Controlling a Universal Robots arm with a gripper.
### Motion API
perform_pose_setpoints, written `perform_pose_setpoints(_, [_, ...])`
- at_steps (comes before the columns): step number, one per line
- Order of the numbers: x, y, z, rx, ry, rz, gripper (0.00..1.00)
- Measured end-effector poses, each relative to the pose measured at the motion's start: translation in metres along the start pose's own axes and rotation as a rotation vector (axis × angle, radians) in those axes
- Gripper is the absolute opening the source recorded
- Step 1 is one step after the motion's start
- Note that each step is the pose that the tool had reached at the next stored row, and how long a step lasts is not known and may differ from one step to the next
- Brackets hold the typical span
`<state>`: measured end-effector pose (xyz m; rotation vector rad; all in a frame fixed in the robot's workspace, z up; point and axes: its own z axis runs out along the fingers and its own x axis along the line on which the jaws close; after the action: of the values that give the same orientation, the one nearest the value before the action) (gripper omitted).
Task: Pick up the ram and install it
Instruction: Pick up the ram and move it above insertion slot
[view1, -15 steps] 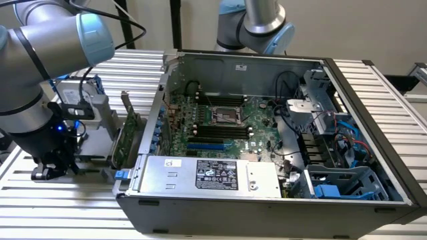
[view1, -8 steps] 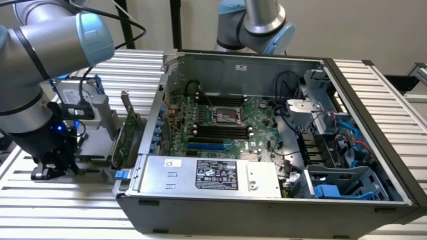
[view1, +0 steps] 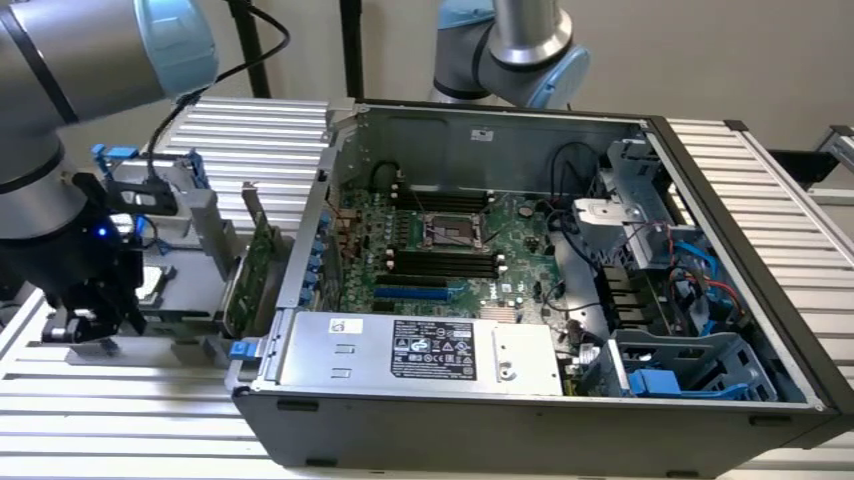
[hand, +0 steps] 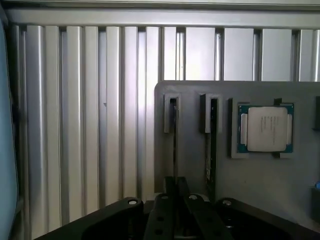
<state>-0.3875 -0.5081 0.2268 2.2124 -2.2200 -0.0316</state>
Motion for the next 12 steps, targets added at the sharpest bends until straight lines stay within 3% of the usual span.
perform_pose_setpoints(8, [0.000, 0.0001, -0.0365, -0.0001, 0.0001, 0.000, 0.00])
perform_pose_setpoints(12, [0.000, -0.0050, -0.0544, 0.0000, 0.0000, 0.000, 0.00])
